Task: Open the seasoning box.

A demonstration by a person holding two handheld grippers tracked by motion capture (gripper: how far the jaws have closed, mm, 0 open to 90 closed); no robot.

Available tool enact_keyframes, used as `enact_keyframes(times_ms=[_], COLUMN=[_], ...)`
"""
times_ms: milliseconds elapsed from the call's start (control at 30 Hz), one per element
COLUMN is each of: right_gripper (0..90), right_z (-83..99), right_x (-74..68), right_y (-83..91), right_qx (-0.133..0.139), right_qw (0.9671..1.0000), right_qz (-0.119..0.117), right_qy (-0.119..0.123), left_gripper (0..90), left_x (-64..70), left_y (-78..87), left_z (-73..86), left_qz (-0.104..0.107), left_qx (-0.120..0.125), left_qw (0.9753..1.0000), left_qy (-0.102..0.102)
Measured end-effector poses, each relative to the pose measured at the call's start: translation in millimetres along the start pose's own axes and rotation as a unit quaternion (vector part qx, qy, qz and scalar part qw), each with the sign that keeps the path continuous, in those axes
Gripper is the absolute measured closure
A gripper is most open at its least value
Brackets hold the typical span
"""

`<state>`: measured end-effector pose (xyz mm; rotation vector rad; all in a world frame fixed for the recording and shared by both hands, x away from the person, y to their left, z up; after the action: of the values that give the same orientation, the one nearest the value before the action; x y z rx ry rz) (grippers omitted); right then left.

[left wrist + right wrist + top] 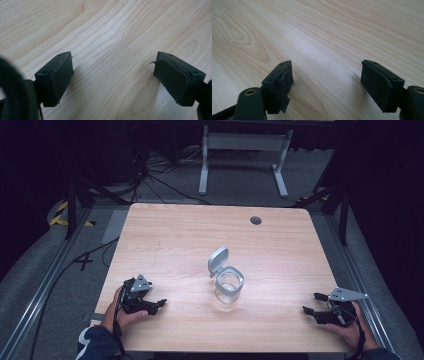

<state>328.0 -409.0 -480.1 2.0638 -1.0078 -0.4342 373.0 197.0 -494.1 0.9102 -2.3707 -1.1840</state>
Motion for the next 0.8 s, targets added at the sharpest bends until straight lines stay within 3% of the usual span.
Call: enact_keyframes(times_ms=[800], right_gripper=[25.0], right_z=[-0.7], right_x=[0.4], right_y=[-0.5], right_qx=[0.0], right_qw=[1.0], right_qz=[-0.006], right_qy=[0.005], left_gripper=[15.3], left_x=[0.3], left_y=[-0.8], left_z=[-0.4], left_qz=[0.004], left_qx=[0.0], left_qw=[1.0], left_qy=[0.002])
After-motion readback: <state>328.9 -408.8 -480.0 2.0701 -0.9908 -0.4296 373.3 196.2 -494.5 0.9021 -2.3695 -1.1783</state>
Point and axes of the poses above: each handheld gripper's, and its own axes: y roughly backward along the jaws, z roughly out of its underside, x roughly to its right, the point moved 2 cm from there along -y, roughly forward along the jaws, and after that the axes turned 9 degrees about -x, right-handed, at the moved point
